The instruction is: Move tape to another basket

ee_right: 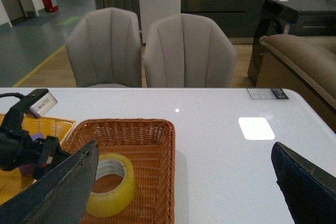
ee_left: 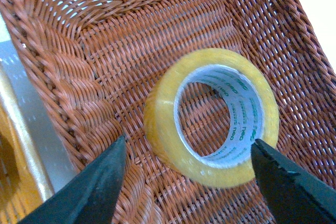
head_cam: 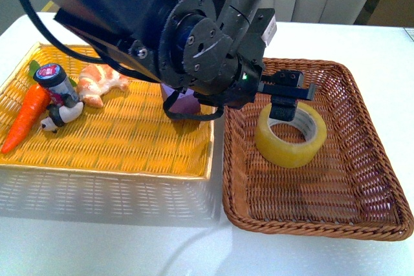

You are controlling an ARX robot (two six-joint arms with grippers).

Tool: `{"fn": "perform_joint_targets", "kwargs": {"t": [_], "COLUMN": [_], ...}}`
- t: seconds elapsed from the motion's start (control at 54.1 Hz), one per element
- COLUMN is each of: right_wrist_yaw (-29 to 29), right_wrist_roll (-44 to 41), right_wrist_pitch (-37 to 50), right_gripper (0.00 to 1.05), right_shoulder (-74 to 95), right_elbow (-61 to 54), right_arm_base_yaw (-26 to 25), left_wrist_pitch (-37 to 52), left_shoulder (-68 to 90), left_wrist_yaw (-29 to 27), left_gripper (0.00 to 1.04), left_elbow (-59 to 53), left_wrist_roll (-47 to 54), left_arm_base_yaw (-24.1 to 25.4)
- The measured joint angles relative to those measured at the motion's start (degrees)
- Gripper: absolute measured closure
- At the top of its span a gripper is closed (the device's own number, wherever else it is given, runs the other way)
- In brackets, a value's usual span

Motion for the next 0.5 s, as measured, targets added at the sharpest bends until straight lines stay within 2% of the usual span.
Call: {"fn": "perform_joint_targets", "kwargs": {"t": [0.111,0.222,0.333,0.499], "right_wrist_yaw": [0.00,0.00,0.00,0.00], "right_wrist_roll": [-0.02,0.00,0.00,0.00], "right_wrist_pitch": [0.00,0.00,0.00,0.00], "right_gripper": [0.09,0.09,0.09,0.09], "right_shoulder": [0.00,0.00,0.00,0.00], "right_elbow": [0.00,0.00,0.00,0.00], "right_arm_base_yaw": [0.00,0.00,0.00,0.00], "left_wrist_pitch": [4.13,8.48,15.08,19.28], "left_shoulder": [-4.81,-10.95,-21.44,-31.52], "left_wrist_yaw": [-2.25,-3.65,-3.65,-2.36], "left_gripper": [0.08,0.10,0.09,0.09], "left_elbow": [-5.51,-11.39,-21.84,-31.98], "left_wrist_roll": [0.24,0.55,0.52,-0.13], "left_arm_base_yaw": [1.40,3.56,8.09,12.96]}}
